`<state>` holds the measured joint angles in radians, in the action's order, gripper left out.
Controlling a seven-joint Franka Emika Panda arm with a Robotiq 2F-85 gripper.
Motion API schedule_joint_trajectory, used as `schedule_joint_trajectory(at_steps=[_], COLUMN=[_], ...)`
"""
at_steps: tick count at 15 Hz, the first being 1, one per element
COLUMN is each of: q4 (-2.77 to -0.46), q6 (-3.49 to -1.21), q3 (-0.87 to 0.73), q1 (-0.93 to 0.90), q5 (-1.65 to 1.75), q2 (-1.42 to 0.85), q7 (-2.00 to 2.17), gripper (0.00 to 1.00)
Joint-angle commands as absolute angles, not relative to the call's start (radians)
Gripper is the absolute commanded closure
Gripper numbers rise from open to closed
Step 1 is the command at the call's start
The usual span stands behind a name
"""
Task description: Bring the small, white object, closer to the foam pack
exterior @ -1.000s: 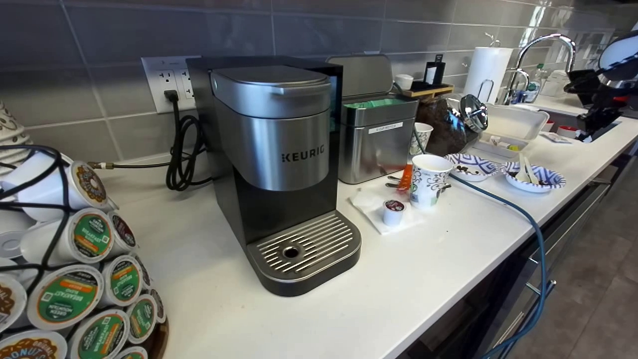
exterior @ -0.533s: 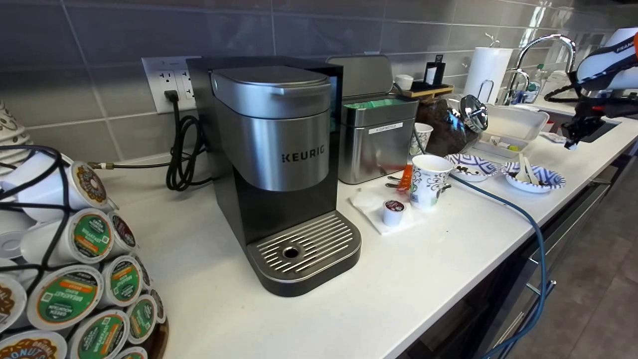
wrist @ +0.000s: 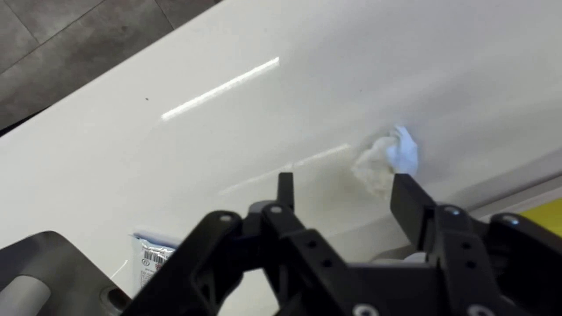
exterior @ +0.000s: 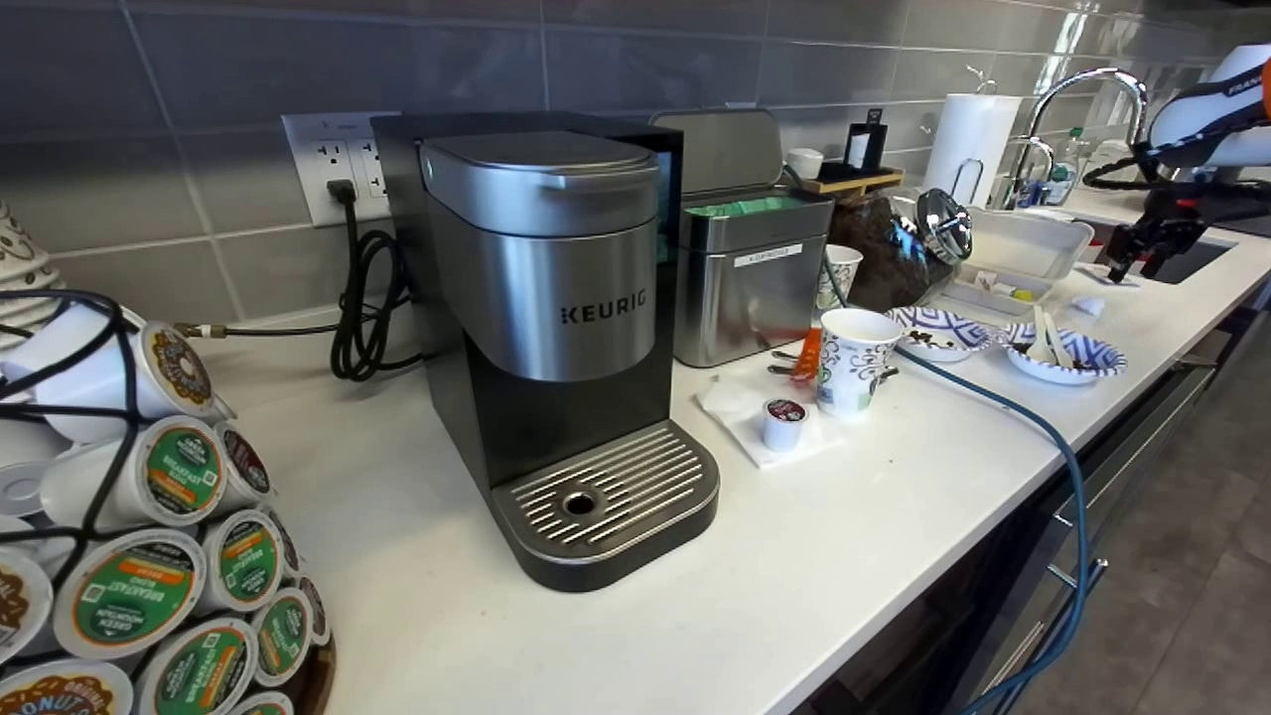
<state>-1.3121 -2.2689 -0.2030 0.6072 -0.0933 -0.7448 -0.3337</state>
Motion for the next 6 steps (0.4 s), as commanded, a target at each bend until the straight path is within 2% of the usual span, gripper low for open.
schedule_joint_trajectory(at_steps=[1, 2, 4, 5, 6], q4=[-1.332, -1.351, -1.423, -1.329, -1.336], q6=[-2.201, -2.172, -2.137, -2.167, -2.162], q3=[-0.184, -0.175, -0.145, -0.180, -0.177], q1=[0.629, 0.633, 0.644, 0.625, 0.626], q5=[-0.112, -0.111, -0.118, -0.094, -0.094], q2=[-0.696, -0.674, -0.612, -0.691, -0.678], q7=[-0.378, -0.414, -0.528, -0.435, -0.445], gripper=[0.08, 0.01, 0.00, 0.00, 0.00])
